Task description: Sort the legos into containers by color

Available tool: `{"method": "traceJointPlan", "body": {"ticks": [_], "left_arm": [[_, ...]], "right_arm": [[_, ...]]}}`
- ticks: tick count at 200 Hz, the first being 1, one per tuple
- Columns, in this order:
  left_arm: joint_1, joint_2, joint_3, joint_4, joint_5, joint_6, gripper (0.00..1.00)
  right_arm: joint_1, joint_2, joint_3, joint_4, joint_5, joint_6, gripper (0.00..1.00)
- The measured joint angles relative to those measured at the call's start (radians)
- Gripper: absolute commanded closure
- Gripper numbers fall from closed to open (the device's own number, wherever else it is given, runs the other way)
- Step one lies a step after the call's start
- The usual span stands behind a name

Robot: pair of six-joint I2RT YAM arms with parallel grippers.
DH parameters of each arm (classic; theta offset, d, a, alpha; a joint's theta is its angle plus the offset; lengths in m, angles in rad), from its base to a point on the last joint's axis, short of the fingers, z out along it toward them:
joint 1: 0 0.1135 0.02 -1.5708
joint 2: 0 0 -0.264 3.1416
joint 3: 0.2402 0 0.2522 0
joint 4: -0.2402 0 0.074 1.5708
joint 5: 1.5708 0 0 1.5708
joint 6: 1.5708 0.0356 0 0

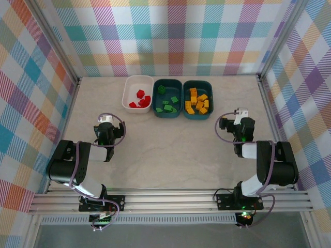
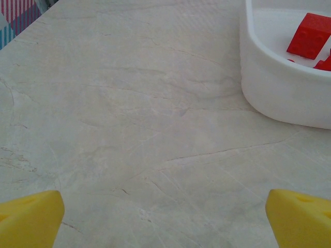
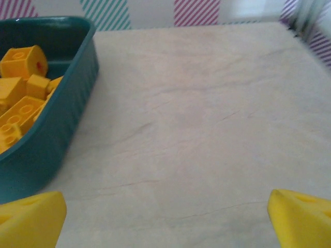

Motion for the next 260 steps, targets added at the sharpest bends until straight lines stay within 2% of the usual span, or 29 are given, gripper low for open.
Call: {"method": "traceJointPlan", "body": {"ticks": [77, 260], "left_arm": [[0.0, 0.0, 0.002, 0.0, 0.002, 0.0, 0.0], [0.0, 0.0, 0.002, 0.0, 0.002, 0.0, 0.0]], "right_arm": [[0.034, 0.002, 0.0, 0.0, -0.03, 0.018, 0.0], [0.036, 0.002, 0.0, 0.0, -0.03, 0.018, 0.0]]}}
